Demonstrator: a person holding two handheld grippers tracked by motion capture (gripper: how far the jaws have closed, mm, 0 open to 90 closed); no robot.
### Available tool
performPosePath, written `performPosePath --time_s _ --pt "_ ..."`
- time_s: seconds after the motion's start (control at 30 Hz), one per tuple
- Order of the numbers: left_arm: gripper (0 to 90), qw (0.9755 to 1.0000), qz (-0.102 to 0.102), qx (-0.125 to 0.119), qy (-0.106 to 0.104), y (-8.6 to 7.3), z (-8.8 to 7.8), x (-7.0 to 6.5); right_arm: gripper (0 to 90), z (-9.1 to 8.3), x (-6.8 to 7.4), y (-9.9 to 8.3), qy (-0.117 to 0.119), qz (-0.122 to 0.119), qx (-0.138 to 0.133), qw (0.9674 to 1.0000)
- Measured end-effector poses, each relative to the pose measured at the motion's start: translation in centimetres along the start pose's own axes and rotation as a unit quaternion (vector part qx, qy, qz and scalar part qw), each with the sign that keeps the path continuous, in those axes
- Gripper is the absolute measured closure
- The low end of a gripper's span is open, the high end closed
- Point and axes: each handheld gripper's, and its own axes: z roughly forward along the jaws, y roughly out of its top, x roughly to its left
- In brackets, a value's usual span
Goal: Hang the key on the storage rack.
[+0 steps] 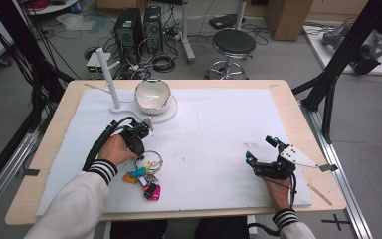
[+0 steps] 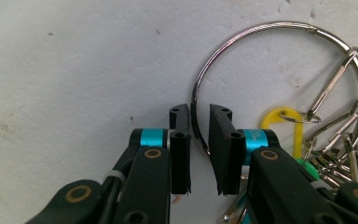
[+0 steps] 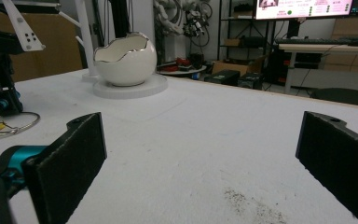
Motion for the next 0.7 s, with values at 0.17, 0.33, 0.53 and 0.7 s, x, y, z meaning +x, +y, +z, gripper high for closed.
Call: performPosePath --time_s 0.17,0.33,0.53,0.7 --pt "79.5 1.0000 0.001 0.002 0.001 0.06 0.09 0.00 1.2 0.00 0.00 0.00 0.000 0.000 0.000 1.0000" --pt "81.4 1.0000 0.004 0.002 0.003 0.07 0.12 -0.07 1.2 0.00 0.01 0.00 0.000 0.000 0.000 1.0000" --pt "85.0 0.9997 0.019 0.001 0.014 0.06 0.22 -0.42 1.2 0.00 0.00 0.00 0.000 0.000 0.000 1.0000" --pt "85.3 0.9990 0.037 -0.005 0.025 -0.06 0.17 -0.81 1.2 0.00 0.02 0.01 -0.001 0.000 0.001 1.0000"
